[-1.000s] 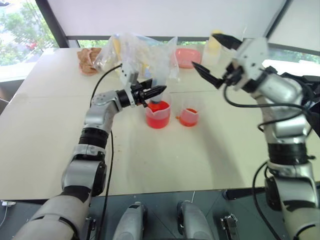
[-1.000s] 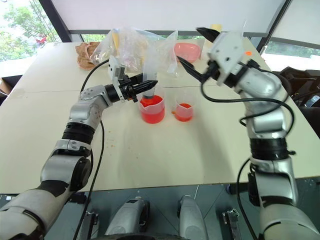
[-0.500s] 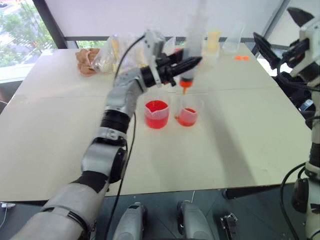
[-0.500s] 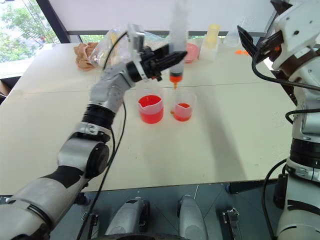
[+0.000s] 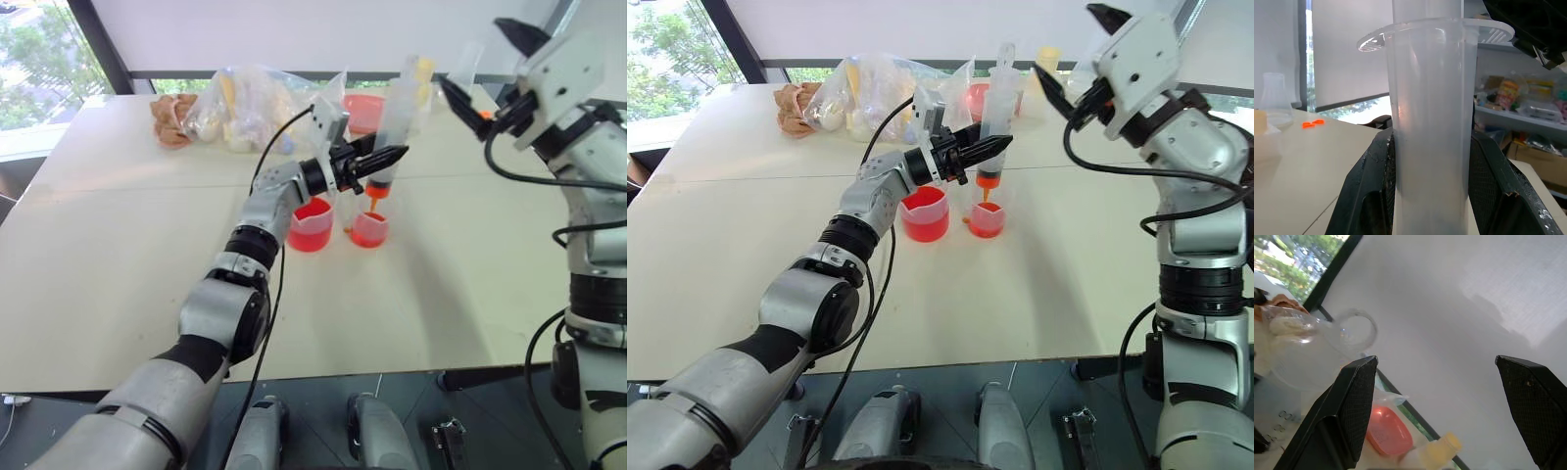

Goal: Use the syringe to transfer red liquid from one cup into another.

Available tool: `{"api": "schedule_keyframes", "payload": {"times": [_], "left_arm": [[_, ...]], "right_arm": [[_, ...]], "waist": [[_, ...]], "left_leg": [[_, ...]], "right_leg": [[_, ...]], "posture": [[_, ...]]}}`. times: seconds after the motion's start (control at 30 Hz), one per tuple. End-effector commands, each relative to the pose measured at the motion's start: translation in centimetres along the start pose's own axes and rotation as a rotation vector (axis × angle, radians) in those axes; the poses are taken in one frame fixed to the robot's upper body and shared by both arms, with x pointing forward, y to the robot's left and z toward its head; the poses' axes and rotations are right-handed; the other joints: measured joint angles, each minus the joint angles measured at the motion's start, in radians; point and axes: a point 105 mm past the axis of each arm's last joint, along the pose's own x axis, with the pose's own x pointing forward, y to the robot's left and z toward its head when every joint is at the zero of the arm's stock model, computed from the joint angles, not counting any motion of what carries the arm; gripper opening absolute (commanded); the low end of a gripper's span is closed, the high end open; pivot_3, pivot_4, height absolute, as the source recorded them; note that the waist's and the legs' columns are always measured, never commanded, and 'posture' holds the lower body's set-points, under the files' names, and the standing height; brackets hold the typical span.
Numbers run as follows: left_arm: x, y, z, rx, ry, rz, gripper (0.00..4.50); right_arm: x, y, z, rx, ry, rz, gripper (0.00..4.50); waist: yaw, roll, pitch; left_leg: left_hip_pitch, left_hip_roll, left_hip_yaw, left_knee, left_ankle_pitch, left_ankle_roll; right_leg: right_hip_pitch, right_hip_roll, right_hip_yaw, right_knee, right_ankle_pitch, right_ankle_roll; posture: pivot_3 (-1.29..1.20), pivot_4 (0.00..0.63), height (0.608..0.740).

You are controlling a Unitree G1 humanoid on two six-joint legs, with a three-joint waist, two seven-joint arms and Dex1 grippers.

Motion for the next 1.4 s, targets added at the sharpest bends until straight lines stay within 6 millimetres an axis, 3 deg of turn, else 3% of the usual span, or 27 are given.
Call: {"api": "schedule_keyframes", "payload": {"times": [0.03,0.23,0.43,0.5,0.7,1.2,1.4], "left_arm": [[0.3,-1.0,0.5,0.095,0.018,-0.082,1.45],[0.0,-1.5,-0.7,0.134,0.077,-0.118,1.45],[0.0,-1.3,-0.6,0.136,0.069,-0.104,1.45],[0.0,-1.2,-0.6,0.138,0.071,-0.098,1.45],[0.2,-1.0,-0.1,0.129,0.047,-0.079,1.45],[2.0,-0.9,3.7,0.172,-0.085,-0.033,1.45],[2.1,-0.9,4.2,0.177,-0.102,-0.029,1.45]], "right_arm": [[0.6,0.2,1.5,-0.005,-0.063,0.01,3.96],[1.2,1.4,1.3,0.015,-0.075,0.062,3.96],[1.5,2.1,0.9,0.022,-0.075,0.09,3.96],[1.6,2.2,1.0,0.021,-0.084,0.095,3.14],[1.8,2.9,1.1,0.031,-0.093,0.124,0.11],[0.9,9.3,-1.5,0.17,-0.018,0.259,0.04],[0.3,10.3,-2.3,0.193,0.014,0.273,0.04]], "waist": [[0.0,0.0,0.0],[-0.001,0.0,0.0],[0.0,0.0,0.0],[0.0,0.0,0.0],[0.0,0.0,0.0],[0.0,0.0,0.0],[0.0,0.0,0.0]], "left_leg": [[0.0,0.0,0.0,0.0,0.0,0.0],[0.0,0.0,0.0,0.0,0.0,0.0],[0.0,0.0,0.0,0.0,0.0,0.0],[0.0,0.0,0.0,0.0,0.0,0.0],[0.0,0.0,0.0,0.0,0.0,0.0],[0.0,0.0,0.0,0.0,0.0,0.0],[0.0,0.0,0.0,0.0,0.0,0.0]], "right_leg": [[0.0,0.0,0.0,0.0,0.0,0.0],[0.0,0.0,0.0,0.0,0.0,0.0],[0.0,0.0,0.0,0.0,0.0,0.0],[0.0,0.0,0.0,0.0,0.0,0.0],[0.0,0.0,0.0,0.0,0.0,0.0],[0.0,0.0,0.0,0.0,0.0,0.0],[0.0,0.0,0.0,0.0,0.0,0.0]], "posture": [[0.0,0.15,0.74],[0.0,0.15,0.74],[0.0,0.15,0.74],[0.0,0.15,0.74],[0.0,0.15,0.74],[0.0,0.15,0.74],[0.0,0.15,0.74]]}}
